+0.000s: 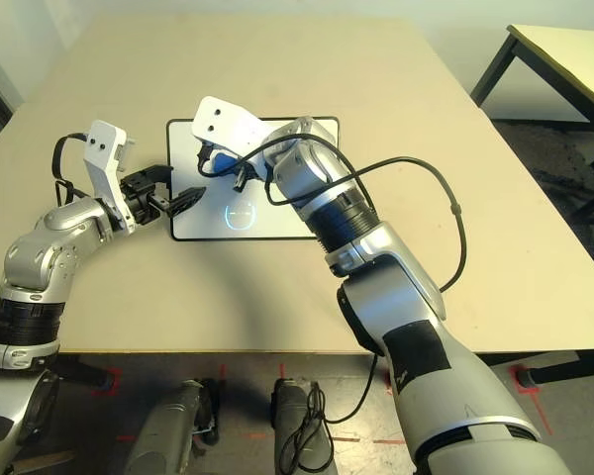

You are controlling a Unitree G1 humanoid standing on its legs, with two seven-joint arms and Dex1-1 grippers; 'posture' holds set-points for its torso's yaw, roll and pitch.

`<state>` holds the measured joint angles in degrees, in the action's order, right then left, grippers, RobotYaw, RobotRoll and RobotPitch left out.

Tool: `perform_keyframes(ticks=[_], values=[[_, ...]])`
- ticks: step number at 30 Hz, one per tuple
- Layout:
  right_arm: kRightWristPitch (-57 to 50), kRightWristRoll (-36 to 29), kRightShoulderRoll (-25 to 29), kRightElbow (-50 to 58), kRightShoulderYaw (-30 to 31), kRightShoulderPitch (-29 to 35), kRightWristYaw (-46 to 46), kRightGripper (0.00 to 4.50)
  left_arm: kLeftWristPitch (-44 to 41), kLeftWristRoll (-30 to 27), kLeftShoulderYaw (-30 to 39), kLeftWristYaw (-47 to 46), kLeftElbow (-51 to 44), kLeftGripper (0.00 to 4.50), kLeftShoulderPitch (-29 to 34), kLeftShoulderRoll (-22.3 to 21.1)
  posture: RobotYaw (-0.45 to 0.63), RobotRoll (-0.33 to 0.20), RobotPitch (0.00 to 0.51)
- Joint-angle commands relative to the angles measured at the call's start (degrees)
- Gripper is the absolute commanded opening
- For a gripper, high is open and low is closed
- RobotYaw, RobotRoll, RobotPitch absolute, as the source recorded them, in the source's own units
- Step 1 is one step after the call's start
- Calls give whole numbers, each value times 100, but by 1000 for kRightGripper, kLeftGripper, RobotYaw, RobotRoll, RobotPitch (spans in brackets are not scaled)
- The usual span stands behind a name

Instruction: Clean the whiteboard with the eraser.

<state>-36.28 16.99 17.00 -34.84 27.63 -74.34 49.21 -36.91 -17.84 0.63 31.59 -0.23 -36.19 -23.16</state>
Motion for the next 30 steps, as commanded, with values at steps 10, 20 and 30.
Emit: perform_keyframes(ticks=[10,20,30], values=[[-139,158,22,-194,159,9,333,587,-11,25,-80,-16,-42,4500,12,35,36,0,193],[71,244,-63,-522,6,-100,139,587,-12,37,-80,21,5,4500,-30,9,37,0,196],[807,190,-305,-1863,-304,-717,-428,587,9,40,-69,3,12,4500,-20,7,45,0,192]])
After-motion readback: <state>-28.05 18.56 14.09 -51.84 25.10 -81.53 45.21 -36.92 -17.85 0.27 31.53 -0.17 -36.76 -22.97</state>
